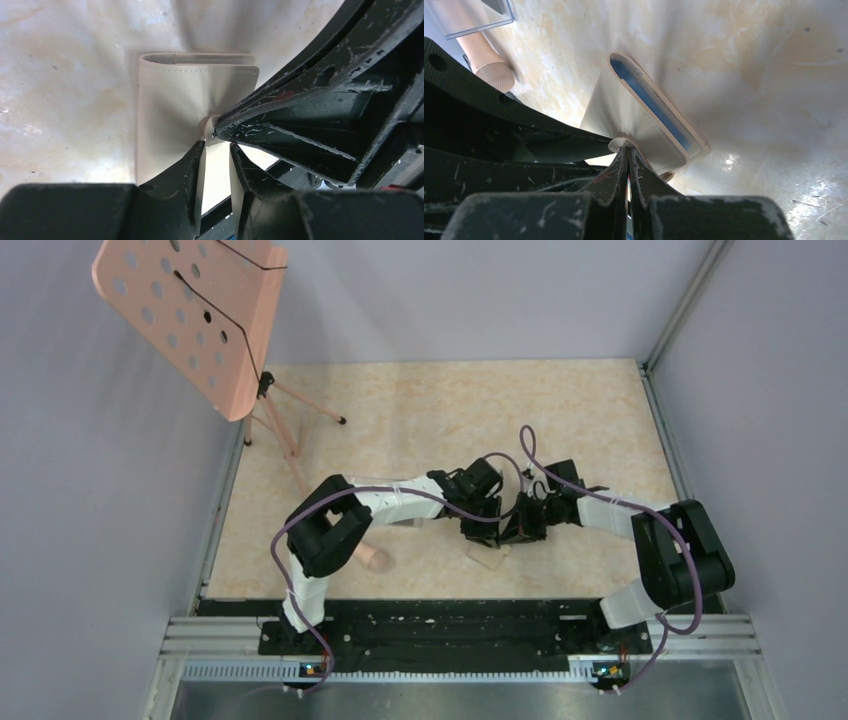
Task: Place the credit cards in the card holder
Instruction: Close the card holder at the center of the board.
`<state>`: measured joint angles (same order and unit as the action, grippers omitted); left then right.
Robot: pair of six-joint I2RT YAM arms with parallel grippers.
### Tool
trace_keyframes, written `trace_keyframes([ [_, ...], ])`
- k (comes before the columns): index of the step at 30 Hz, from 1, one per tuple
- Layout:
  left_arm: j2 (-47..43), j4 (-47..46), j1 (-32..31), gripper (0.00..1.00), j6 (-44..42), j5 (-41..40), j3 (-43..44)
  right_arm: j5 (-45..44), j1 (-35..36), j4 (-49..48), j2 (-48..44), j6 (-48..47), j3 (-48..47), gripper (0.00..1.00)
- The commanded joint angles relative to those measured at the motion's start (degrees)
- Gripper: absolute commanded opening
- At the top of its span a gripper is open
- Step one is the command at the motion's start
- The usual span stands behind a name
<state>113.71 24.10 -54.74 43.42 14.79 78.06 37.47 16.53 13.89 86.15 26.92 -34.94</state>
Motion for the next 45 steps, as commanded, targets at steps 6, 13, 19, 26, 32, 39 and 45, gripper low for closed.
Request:
trace_keyframes([
  [6,-4.1,-5.5,2.7,0.29,3.0,0.0,-4.8,-12.9,1.8,8.7,1.2,-1.3,2.8,0.00],
  [13,-2.2,-6.9,2.7,0.22,2.6,2.3,-4.2,-12.2,2.0,9.1,0.6,-0.7,2.9,0.00],
  [19,-1.8,-8.3,2.7,0.17,2.4,4.3,-4.3,-11.4,2.0,8.8,0.6,-0.4,2.4,0.00],
  [26,-1.5,-9.0,2.7,0.00,2.3,5.6,-4.5,-9.7,2.0,8.7,-1.3,-0.3,1.6,0.00],
  [32,-2.3,-8.3,2.7,0.00,2.1,4.7,-4.6,-8.5,2.0,9.0,-4.3,-0.1,0.7,0.00],
  [39,-1.5,-8.4,2.7,0.26,2.5,5.8,-4.3,-8.1,2.0,9.1,-5.0,-0.1,0.4,0.00],
  [45,0.3,-9.4,2.2,0.26,2.7,8.7,-3.8,-8.0,2.0,8.7,-4.6,0.1,0.6,0.00],
])
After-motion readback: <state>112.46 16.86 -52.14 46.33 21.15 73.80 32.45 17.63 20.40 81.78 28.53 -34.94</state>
